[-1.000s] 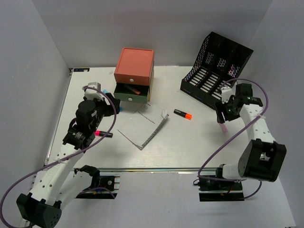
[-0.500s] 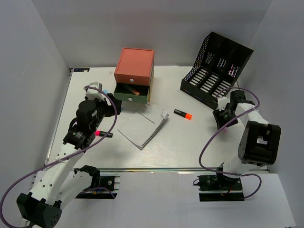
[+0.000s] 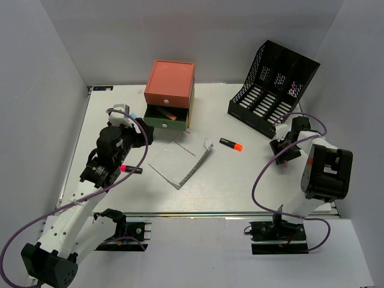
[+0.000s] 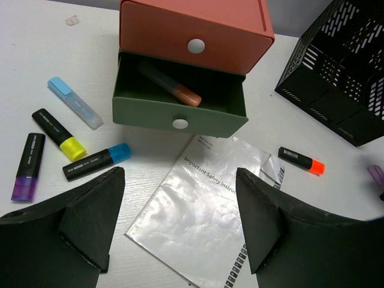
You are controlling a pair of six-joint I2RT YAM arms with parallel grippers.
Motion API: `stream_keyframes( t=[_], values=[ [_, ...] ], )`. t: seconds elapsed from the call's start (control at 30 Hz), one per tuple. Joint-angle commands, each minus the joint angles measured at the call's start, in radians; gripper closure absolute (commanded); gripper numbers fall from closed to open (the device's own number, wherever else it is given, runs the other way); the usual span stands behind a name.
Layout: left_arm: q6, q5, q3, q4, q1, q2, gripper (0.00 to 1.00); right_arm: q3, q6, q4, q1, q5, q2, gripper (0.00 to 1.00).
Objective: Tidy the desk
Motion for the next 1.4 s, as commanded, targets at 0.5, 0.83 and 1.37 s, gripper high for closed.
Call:
stream_keyframes(
  t=[0.5,0.83,1.37],
  values=[
    [0.011,-0.016,-0.002,0.004,0.006,0.010,0.16,-0.022,-0.151,-0.062,-0.023,-0.166,-0.035,0.98],
    [0.017,-0.032,-0.006,0.001,0.006,0.013,0.19,0.163,-0.291,-0.348,0.252,-0.477,-0.301,1.00],
    [0.074,-0.226,-0.082,0.056,-0.014,-0.042,0.19,1.106,-0.053,-0.110,0.859,-0.295,0.276,1.00]
  ],
)
